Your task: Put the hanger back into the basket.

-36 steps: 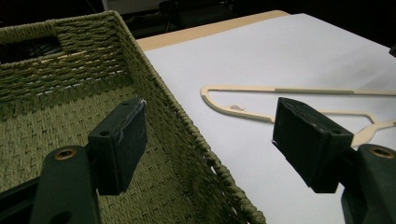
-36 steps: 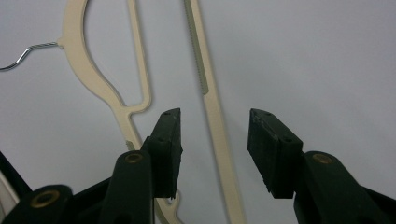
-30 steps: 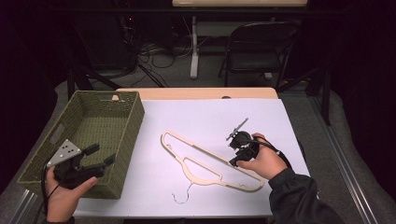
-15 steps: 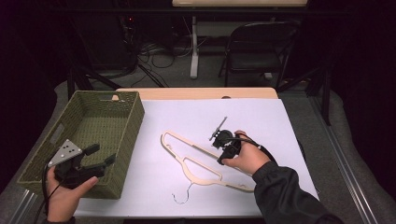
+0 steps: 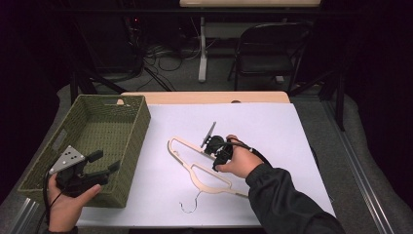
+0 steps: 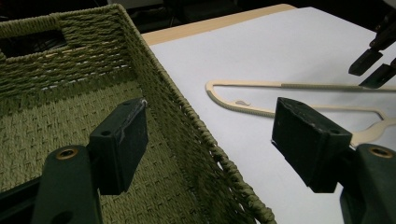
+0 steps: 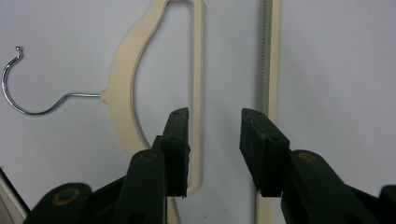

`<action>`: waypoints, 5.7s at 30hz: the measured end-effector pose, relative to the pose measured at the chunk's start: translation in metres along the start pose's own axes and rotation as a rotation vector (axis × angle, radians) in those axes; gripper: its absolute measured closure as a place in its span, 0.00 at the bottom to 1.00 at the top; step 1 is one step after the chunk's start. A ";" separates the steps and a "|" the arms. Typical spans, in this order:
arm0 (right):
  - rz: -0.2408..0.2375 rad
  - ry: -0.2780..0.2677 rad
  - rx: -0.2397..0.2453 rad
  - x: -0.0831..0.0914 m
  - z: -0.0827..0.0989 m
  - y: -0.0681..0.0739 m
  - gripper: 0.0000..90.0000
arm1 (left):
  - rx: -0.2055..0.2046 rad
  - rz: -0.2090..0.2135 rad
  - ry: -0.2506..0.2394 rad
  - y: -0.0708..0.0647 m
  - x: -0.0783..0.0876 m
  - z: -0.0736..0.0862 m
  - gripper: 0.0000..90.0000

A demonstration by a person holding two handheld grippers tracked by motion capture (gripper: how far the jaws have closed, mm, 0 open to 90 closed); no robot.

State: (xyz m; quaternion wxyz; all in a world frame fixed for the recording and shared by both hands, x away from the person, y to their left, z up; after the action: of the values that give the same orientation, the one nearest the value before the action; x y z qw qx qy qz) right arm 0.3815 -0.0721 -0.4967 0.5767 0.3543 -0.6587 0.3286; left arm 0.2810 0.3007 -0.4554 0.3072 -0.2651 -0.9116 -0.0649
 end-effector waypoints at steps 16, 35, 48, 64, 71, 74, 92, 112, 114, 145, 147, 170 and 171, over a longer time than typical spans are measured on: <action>0.011 0.090 0.056 -0.029 -0.015 0.005 0.79 | 0.000 0.003 0.008 0.000 -0.002 0.001 0.30; -0.020 0.125 0.047 -0.049 -0.018 0.007 0.88 | 0.000 0.002 0.006 0.000 -0.002 0.001 0.30; -0.026 0.152 0.046 -0.052 -0.018 0.008 0.90 | 0.001 0.002 0.009 0.000 -0.002 0.001 0.30; -0.016 0.160 0.032 -0.052 -0.019 0.007 0.94 | -0.002 0.003 0.010 0.000 -0.002 0.001 0.30; -0.015 0.158 0.027 -0.051 -0.018 0.007 0.94 | -0.003 0.004 0.011 -0.001 -0.002 0.001 0.30; -0.020 0.157 0.024 -0.051 -0.018 0.007 0.94 | -0.008 0.004 0.012 -0.002 -0.002 0.000 0.30; -0.031 0.114 0.020 -0.037 -0.014 0.006 0.95 | -0.046 0.022 0.002 -0.013 0.000 -0.005 0.31; -0.071 0.099 0.035 -0.006 0.007 -0.002 0.95 | -0.133 0.104 0.009 -0.050 -0.012 -0.014 0.31; -0.071 0.101 0.041 0.000 0.008 -0.002 0.95 | -0.150 0.115 0.019 -0.056 -0.017 -0.014 0.32; -0.117 0.084 0.097 0.026 0.003 0.010 0.95 | -0.418 0.172 0.106 -0.122 -0.111 0.002 0.31; -0.118 0.104 0.098 0.027 0.002 0.011 0.95 | -0.439 0.169 0.101 -0.124 -0.113 0.002 0.31; -0.132 0.090 0.130 0.025 -0.009 0.022 0.95 | -0.584 0.100 0.083 -0.136 -0.120 0.000 0.24; -0.138 0.099 0.130 0.025 -0.009 0.022 0.95 | -0.588 0.100 0.087 -0.136 -0.121 0.000 0.24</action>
State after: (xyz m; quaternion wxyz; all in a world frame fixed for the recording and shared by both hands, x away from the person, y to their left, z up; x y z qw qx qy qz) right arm 0.3658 -0.0552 -0.4715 0.6056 0.4188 -0.5806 0.3475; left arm 0.2910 0.1313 -0.5214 0.2590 -0.3840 -0.8256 -0.3222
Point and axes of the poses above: each handheld gripper's, and its own axes: x roughly backward along the jaws, z roughly out of its underside, y roughly to its left, the point moved 2 cm from there along -x, roughly forward along the jaws, and after that the axes turned 8 degrees about y, right-handed, at the moved point
